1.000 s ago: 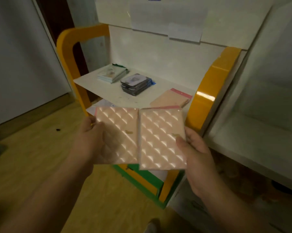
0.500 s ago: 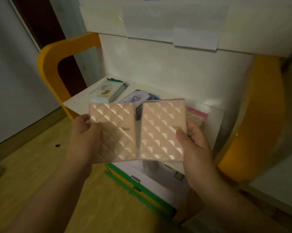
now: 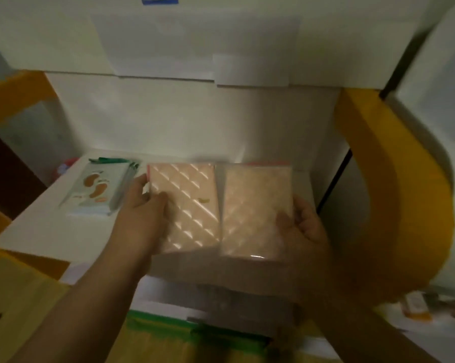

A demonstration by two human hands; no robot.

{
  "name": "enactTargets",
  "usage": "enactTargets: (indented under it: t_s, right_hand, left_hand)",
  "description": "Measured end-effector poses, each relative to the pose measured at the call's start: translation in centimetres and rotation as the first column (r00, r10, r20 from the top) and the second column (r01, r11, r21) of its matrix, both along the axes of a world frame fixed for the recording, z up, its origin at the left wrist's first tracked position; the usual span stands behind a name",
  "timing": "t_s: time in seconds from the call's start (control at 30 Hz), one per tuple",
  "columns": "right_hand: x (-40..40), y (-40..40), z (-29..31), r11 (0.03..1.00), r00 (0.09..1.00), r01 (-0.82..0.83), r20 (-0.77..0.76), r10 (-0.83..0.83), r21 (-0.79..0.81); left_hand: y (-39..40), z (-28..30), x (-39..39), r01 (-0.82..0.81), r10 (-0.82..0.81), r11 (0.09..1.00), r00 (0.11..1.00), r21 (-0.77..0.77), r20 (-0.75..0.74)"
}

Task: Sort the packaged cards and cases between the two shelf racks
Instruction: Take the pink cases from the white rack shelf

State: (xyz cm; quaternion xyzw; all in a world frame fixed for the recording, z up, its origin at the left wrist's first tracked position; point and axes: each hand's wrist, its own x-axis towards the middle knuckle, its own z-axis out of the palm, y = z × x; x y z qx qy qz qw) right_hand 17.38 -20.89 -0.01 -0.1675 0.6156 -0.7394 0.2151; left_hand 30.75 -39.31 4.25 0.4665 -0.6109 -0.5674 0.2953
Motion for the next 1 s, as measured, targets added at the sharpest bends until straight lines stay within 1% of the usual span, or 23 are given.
enactTargets:
  t_s: [0.07, 0.17, 0.27, 0.33, 0.43, 0.53, 0.63, 0.77, 0.87, 1.0]
  right_hand:
    - [0.3, -0.3, 0.4, 0.991, 0.99, 0.13, -0.054, -0.128, 0.027]
    - [1.2, -0.5, 1.3, 0.96, 0.951, 0.279, -0.151, -0.271, 0.034]
    - [2.2, -0.1, 1.4, 0.918, 0.91, 0.396, -0.141, -0.389, 0.023]
    - [2.9, 0.3, 1.5, 0.895, 0.888, 0.445, -0.131, -0.44, 0.011]
    - [4.2, 0.9, 1.5, 0.867, 0.862, 0.498, -0.11, -0.496, -0.003]
    - [5.5, 1.8, 1.2, 0.838, 0.834, 0.546, -0.1, -0.543, 0.006]
    - [6.4, 2.3, 1.2, 0.809, 0.808, 0.587, -0.103, -0.581, 0.038]
    - [7.1, 2.8, 1.1, 0.795, 0.798, 0.602, -0.109, -0.593, 0.078]
    - [7.3, 3.1, 1.1, 0.792, 0.799, 0.601, -0.117, -0.59, 0.108]
    - [7.0, 3.2, 1.1, 0.806, 0.815, 0.579, -0.103, -0.57, 0.127]
  left_hand:
    - [-1.3, 0.2, -1.2, 0.095, -0.095, 0.995, 0.995, -0.001, -0.01]
    - [-3.2, 0.2, -2.7, 0.227, -0.227, 0.974, 0.973, 0.006, -0.033]
    - [-3.9, -0.3, -4.3, 0.303, -0.303, 0.952, 0.953, 0.036, -0.002]
    - [-3.6, -0.8, -5.4, 0.331, -0.332, 0.943, 0.943, 0.039, 0.028]
    - [-2.7, -2.0, -7.0, 0.436, -0.437, 0.9, 0.9, 0.02, 0.001]
    - [-1.4, -3.2, -8.4, 0.518, -0.519, 0.851, 0.855, 0.085, -0.01]
    - [-0.3, -4.2, -9.6, 0.59, -0.599, 0.8, 0.797, 0.112, 0.079]
    - [1.1, -4.4, -10.5, 0.636, -0.639, 0.767, 0.748, 0.081, 0.179]
    - [1.9, -4.6, -11.0, 0.585, -0.584, 0.806, 0.763, 0.09, 0.277]
    - [2.7, -4.4, -11.5, 0.551, -0.548, 0.829, 0.769, 0.092, 0.331]
